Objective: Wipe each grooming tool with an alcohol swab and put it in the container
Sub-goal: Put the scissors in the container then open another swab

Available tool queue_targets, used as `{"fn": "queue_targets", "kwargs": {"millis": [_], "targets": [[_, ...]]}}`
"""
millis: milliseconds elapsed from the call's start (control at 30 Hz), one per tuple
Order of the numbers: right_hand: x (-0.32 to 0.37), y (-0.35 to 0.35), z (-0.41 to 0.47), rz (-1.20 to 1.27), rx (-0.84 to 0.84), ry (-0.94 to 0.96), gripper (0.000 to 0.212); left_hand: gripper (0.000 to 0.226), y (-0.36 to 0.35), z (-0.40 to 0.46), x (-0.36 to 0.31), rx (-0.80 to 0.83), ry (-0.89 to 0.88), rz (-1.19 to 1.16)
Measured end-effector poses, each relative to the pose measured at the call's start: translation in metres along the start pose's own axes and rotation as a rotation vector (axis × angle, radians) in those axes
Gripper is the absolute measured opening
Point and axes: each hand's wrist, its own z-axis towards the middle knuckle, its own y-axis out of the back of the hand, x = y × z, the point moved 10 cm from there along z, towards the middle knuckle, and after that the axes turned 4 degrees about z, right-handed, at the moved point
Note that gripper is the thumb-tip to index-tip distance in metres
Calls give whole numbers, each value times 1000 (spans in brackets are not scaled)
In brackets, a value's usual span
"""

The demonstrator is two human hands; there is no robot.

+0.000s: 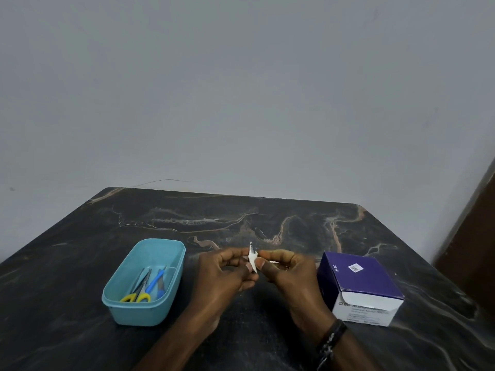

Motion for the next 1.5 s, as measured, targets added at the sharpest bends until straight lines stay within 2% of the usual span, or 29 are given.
{"fn": "queue_targets", "kwargs": {"millis": [100, 467, 733, 933, 1200, 1333, 1500], "targets": [[-1, -4, -1, -5, 38, -7, 5, 26, -2, 0, 1, 15, -2, -2], [-2, -11, -3, -79, 101, -22, 12, 25, -5, 0, -1, 48, -48, 39], [-5, -11, -2, -90, 104, -37, 14, 24, -10, -7, -7, 97, -58, 87], [-4, -5, -1, -67, 48, -27, 16, 34, -17, -9, -7, 183, -83, 196], [-4, -12, -1, -97, 127, -39, 17, 39, -10, -5, -10, 106, -98, 130], [-5, -8, 0, -73, 87, -45, 17, 35, -16, -8, -9, 177, -104, 205], [-6, -3, 2, -63, 40, -40, 18, 46, -24, -10, -6, 255, -93, 231]]}}
